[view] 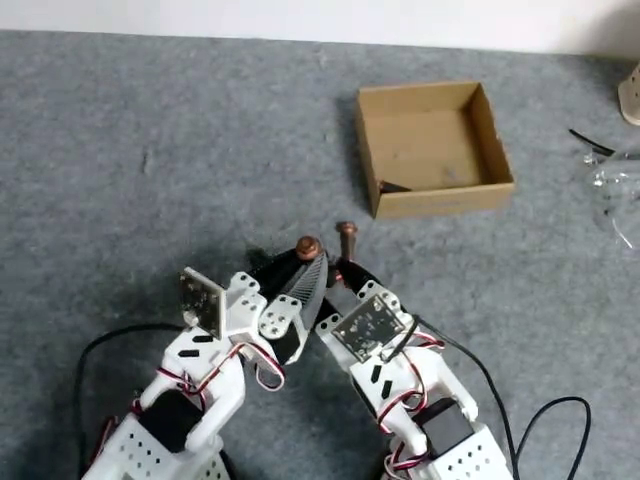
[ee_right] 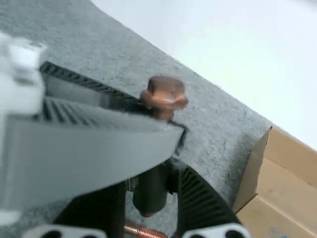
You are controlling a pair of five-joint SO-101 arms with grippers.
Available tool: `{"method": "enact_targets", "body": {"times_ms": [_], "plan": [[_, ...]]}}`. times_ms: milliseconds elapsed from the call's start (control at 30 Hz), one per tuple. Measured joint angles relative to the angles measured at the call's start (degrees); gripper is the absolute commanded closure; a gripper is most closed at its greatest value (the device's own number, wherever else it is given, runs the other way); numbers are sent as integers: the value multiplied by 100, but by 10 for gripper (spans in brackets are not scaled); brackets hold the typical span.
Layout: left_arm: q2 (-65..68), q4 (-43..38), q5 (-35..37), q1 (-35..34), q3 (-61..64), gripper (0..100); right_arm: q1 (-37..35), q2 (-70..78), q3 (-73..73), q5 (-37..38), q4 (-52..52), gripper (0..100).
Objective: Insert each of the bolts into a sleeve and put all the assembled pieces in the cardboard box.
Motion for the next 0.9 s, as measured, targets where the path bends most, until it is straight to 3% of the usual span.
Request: {"method": "enact_targets", "body": {"times_ms": [333, 600, 733, 900], "plan": [[0, 0, -18, 0, 26, 986, 0, 0, 0, 0, 0, 993], [0, 0, -651, -158, 26, 779, 0, 0, 0, 0, 0, 993], [0, 0, -659, -202, 53, 773, -9, 0, 0, 0, 0, 993], [0, -18, -659, -730, 62, 773, 9, 0, 0, 18, 9, 993]]}}
